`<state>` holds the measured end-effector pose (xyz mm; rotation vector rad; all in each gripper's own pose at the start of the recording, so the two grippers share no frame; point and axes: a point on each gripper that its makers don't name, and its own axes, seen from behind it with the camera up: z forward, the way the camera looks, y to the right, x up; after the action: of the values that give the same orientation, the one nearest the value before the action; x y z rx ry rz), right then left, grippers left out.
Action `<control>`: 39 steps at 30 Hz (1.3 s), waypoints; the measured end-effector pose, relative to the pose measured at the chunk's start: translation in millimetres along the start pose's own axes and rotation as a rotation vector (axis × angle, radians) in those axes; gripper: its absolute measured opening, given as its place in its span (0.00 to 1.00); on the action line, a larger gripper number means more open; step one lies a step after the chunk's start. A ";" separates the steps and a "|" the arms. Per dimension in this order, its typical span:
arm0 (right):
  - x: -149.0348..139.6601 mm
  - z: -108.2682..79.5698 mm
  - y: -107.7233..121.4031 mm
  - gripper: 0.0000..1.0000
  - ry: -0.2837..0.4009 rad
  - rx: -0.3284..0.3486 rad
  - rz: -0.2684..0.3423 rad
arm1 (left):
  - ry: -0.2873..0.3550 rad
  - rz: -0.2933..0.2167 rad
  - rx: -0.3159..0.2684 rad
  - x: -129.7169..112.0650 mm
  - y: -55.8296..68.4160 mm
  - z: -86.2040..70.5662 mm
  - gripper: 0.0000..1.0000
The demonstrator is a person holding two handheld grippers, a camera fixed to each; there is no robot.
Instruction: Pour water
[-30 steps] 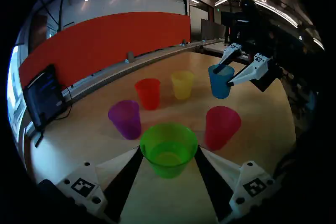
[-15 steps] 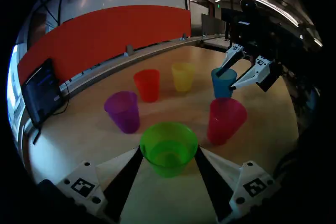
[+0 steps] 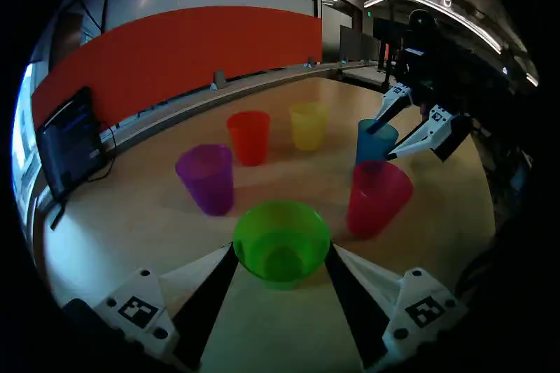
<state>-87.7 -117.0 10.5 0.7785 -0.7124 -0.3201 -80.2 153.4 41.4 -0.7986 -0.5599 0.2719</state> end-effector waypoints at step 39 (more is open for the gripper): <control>-26.5 -74.1 7.3 1.00 0.097 -0.166 0.050 | 0.044 -0.107 0.207 -35.1 -27.6 -97.5 1.00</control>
<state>-55.8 -59.4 -33.3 0.6140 -0.6046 -0.2898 -53.0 61.2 -6.1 -0.5712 -0.5220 0.2092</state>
